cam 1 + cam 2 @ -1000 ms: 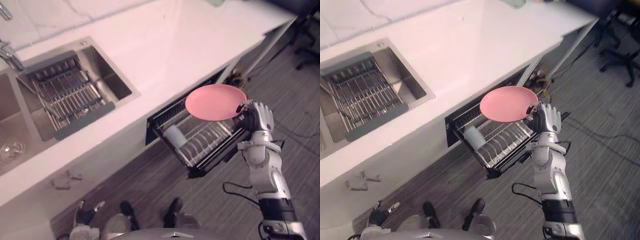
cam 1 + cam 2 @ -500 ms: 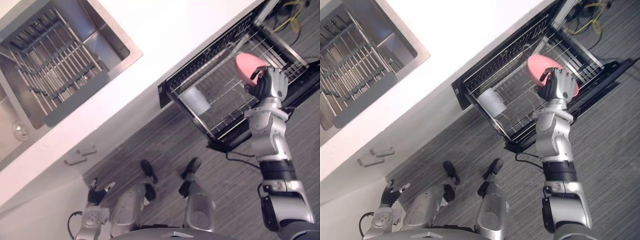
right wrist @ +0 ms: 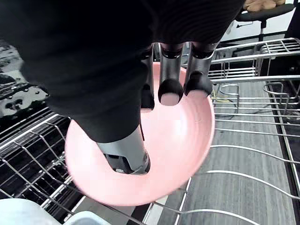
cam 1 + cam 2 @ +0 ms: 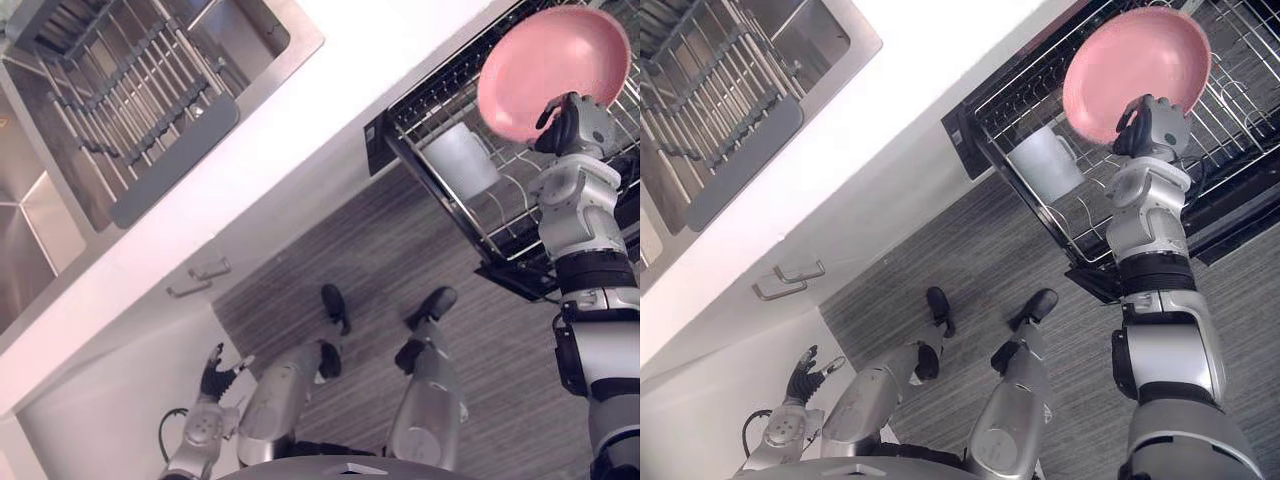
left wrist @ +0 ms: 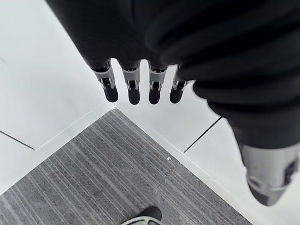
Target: Walk over to the sink, pick up the cup, carry it to the dishwasher, place the cup inside the dishwasher, then close the dishwasher door
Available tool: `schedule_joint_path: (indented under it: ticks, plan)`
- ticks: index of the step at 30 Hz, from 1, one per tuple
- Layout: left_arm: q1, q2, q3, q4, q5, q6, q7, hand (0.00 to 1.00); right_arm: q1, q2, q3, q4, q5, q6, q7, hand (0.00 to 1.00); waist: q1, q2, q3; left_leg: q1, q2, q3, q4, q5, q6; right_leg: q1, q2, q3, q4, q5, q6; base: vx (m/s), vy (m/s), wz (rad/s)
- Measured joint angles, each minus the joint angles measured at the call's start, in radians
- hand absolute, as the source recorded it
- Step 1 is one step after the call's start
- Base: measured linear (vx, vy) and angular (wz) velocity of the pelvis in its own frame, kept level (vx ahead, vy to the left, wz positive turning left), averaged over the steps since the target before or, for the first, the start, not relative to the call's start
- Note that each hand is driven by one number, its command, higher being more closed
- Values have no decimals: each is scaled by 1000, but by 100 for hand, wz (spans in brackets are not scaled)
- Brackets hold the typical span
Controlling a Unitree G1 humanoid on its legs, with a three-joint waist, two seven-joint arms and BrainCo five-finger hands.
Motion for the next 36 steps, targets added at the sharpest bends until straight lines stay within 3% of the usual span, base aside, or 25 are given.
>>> schedule_joint_path:
  ticks: [8,13,16,20,25,26,30,32,34,36]
  plan:
    - [5,5,-31,-39,-24,-8,0,0,-3,-16,-7,15,42,-8,-54,0,-4,16,-12,22,-19,-32,-6,9,-8,12,-26,0,25,-1,1,3,-44,4]
    - [11,-5,-36,-62,-35,-8,-5,0,41,-14,-104,-76,148,-14,-154,0,-29,15,-11,88,-21,-53,-58,5,-13,55,-23,-4,32,-4,3,1,-49,0]
    - [17,-16,-34,-63,-36,-8,-16,0,111,-14,-243,-112,282,-26,-229,0,-46,14,-10,139,-23,-52,-82,3,-15,98,-21,-6,28,-6,5,20,-61,-3]
    - [54,-21,11,-48,-44,-6,-16,0,244,-17,-451,-114,484,-64,-285,0,-92,12,-10,208,-17,-48,-105,0,-19,166,-2,-6,2,-8,4,49,-99,-9]
    - [91,-23,55,1,-42,-3,-15,0,400,-14,-629,-92,863,-148,-262,0,-127,-9,-41,266,11,-16,-111,-16,-33,213,27,10,-13,-13,9,75,-132,-22]
    - [92,-28,70,14,-40,-2,-15,0,431,-11,-647,-85,941,-150,-237,100,-132,-18,-60,272,18,-4,-111,-16,-34,214,34,14,-11,-20,7,83,-138,-19]
    - [92,-33,78,24,-27,-3,-14,0,469,-3,-675,-27,1089,-128,-157,100,-150,-31,-78,289,32,14,-111,-19,-45,224,40,16,10,-40,0,30,-113,-7]
    - [91,-32,78,31,-16,-1,-14,0,471,-2,-675,32,1155,-96,-71,100,-150,-32,-77,269,33,18,-111,-21,-56,198,34,18,30,-54,-5,-50,-57,2]
    - [90,-32,73,36,-15,5,-13,0,463,0,-617,70,1212,-82,13,100,-149,-25,-73,223,37,45,-112,-6,-76,142,26,19,38,-53,-17,-18,-79,9]
    - [89,-30,58,42,-15,6,-6,0,406,0,-561,103,1224,-77,49,100,-145,-13,-67,183,36,51,-111,8,-76,103,26,20,28,-34,-26,-11,-82,5]
